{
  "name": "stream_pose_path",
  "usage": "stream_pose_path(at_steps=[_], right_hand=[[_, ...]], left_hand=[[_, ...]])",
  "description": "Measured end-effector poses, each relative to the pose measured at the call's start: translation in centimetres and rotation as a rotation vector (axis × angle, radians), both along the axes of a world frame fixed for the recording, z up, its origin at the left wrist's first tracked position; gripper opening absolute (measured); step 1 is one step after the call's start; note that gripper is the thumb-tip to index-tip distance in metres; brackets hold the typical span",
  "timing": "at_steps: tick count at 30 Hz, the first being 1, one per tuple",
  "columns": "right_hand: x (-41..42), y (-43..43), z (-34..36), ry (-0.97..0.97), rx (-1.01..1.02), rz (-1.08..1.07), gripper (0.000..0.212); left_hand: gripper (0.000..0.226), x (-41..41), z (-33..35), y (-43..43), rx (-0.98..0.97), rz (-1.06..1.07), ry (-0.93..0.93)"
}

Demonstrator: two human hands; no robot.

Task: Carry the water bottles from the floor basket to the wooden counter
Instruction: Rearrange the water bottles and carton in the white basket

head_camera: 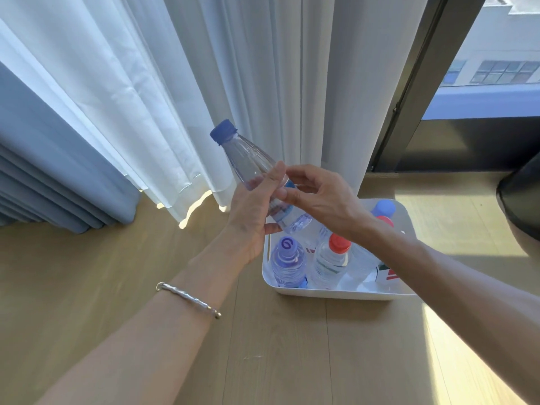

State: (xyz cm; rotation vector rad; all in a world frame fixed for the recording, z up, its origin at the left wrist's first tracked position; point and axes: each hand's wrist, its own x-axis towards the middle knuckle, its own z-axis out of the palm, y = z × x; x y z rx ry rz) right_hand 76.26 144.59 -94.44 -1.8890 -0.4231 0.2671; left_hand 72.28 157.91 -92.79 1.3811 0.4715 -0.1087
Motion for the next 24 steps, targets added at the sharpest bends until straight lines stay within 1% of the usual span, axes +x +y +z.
stream_pose_path(at_steps=[1, 2, 5, 6, 9, 10, 11, 14, 15, 19, 20, 21, 22, 23, 24], right_hand=[[-0.1, 0.1, 0.2, 0.012, 0.032, -0.001, 0.062], [-0.1, 0.1, 0.3, 0.023, 0.063, 0.0, 0.056], [0.1, 0.4, 0.5, 0.026, 0.14, -0.014, 0.022], [0.1, 0.5, 0.6, 0.011, 0.161, -0.043, 0.016], [0.2, 0.9, 0.9, -0.057, 0.194, -0.151, 0.007], [0.2, 1.0, 1.1, -0.078, 0.188, -0.172, 0.005], [0.2, 1.1, 1.2, -0.103, 0.179, -0.188, 0.008], [0.1, 1.4, 1.5, -0.185, 0.145, -0.213, 0.022], [0.1, 1.5, 1.5, -0.196, 0.128, -0.213, 0.023], [0.1, 1.2, 1.6, -0.172, 0.056, -0.224, 0.015], [0.2, 1.1, 1.6, -0.161, 0.041, -0.244, 0.017], [0.4, 0.9, 1.5, -0.151, 0.031, -0.266, 0.02], [0.7, 0.7, 1.5, -0.131, 0.029, -0.287, 0.022], [0.9, 0.5, 1.5, -0.099, 0.041, -0.302, 0.022], [1.1, 0.3, 1.6, -0.052, 0.067, -0.31, 0.02]], left_hand=[[0.044, 0.0, 0.1, 0.0, -0.001, 0.005, -0.012], [0.042, 0.0, 0.2, 0.1, -0.002, 0.005, -0.028], [0.036, 0.4, 0.6, 0.2, -0.015, 0.016, -0.082], [0.034, 0.5, 0.8, 0.2, -0.023, 0.03, -0.103], [0.029, 1.0, 1.2, -0.1, -0.068, 0.096, -0.161], [0.029, 1.1, 1.3, -0.2, -0.083, 0.115, -0.168], [0.028, 1.3, 1.3, -0.3, -0.094, 0.125, -0.171], [0.032, 1.7, 1.5, -0.7, -0.086, 0.15, -0.168], [0.036, 1.7, 1.5, -0.7, -0.08, 0.158, -0.169], [0.054, 1.7, 1.3, -1.0, -0.025, 0.154, -0.167], [0.053, 1.6, 1.2, -1.0, -0.013, 0.138, -0.161], [0.046, 1.6, 1.1, -1.0, -0.009, 0.122, -0.156], [0.034, 1.6, 1.0, -1.0, -0.01, 0.112, -0.155], [0.022, 1.6, 1.0, -1.0, -0.015, 0.099, -0.157], [0.016, 1.6, 1.0, -1.0, -0.015, 0.091, -0.161]])
